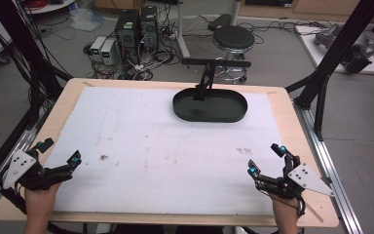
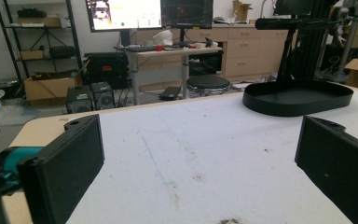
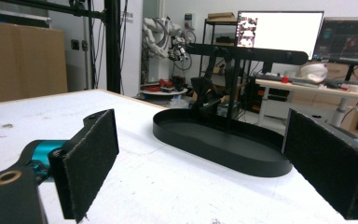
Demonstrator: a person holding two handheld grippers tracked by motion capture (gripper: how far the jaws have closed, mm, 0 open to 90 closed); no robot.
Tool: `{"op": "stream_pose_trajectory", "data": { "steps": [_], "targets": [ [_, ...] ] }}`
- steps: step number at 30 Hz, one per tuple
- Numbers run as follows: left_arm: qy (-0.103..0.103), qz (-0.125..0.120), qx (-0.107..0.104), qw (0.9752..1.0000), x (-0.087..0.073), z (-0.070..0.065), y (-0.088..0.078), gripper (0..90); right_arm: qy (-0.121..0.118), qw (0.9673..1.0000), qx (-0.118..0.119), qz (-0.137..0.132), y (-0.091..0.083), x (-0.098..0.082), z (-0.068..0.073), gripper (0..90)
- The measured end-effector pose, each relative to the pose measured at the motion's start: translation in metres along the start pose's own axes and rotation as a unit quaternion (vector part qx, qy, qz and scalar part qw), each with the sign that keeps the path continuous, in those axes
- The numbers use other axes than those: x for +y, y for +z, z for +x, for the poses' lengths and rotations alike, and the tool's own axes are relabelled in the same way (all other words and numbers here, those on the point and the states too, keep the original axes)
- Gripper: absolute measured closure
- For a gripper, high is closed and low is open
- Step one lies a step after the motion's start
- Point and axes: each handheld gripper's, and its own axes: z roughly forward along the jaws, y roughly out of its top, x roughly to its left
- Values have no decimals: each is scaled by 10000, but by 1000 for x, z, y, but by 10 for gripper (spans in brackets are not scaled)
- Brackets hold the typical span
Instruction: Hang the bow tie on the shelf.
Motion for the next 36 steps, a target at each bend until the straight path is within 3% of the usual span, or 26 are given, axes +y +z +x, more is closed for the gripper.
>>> {"op": "stream_pose_trajectory", "data": {
  "steps": [4, 6, 13, 36],
  "targets": [
    [58, -50, -50, 10000, -1, -2, -1, 17, 40, 10000, -16, -54, -3, -1, -1, 98],
    [86, -40, -81, 9999, -2, -4, 0, 17, 188, 9998, -43, -82, -6, -2, -3, 99],
    [116, -8, -144, 9998, -1, -7, 2, 17, 367, 9991, -118, -166, -16, -7, -7, 99],
    [111, -9, -238, 9997, -1, -10, 0, 17, 259, 9996, -89, -80, -15, -7, -3, 99]
  ]
}}
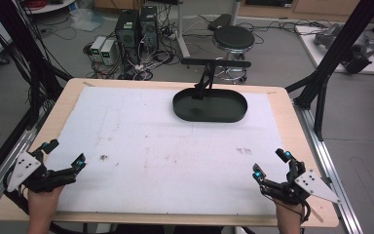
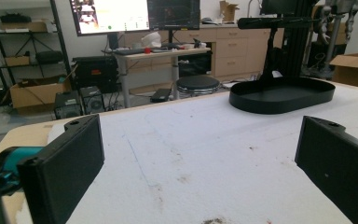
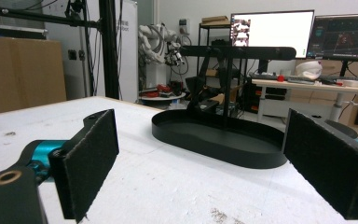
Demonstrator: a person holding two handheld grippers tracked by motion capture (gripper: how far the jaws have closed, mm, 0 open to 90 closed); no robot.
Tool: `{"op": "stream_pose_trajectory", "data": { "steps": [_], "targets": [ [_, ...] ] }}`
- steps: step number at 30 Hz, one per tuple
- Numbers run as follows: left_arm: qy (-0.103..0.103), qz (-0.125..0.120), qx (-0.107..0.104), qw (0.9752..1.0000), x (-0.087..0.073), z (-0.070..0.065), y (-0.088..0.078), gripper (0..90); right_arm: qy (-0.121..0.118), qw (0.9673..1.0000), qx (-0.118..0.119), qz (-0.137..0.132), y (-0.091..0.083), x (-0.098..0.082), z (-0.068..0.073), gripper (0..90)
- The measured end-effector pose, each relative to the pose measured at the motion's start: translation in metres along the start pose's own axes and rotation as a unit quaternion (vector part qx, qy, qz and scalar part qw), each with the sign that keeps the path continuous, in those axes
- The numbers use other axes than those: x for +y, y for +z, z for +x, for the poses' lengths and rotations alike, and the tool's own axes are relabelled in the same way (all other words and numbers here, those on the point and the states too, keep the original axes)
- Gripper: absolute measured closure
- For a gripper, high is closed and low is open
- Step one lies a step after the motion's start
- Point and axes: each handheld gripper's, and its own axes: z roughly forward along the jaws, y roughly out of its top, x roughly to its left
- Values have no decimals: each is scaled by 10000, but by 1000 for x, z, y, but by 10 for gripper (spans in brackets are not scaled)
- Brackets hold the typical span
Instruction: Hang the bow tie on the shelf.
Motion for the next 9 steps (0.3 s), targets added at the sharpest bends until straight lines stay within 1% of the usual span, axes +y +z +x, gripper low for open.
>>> {"op": "stream_pose_trajectory", "data": {
  "steps": [2, 7, 9],
  "targets": [
    [-9, 6, -13, 10000, 0, 0, 0, 17, -19, 10000, 5, 13, 0, 0, 0, 98],
    [-26, -23, -42, 10000, 0, 0, -1, 17, -170, 9998, -13, 56, 2, 0, 2, 99],
    [-31, -13, -51, 10000, 0, 0, -1, 17, -182, 9998, -4, 57, 2, 0, 2, 99]
  ]
}}
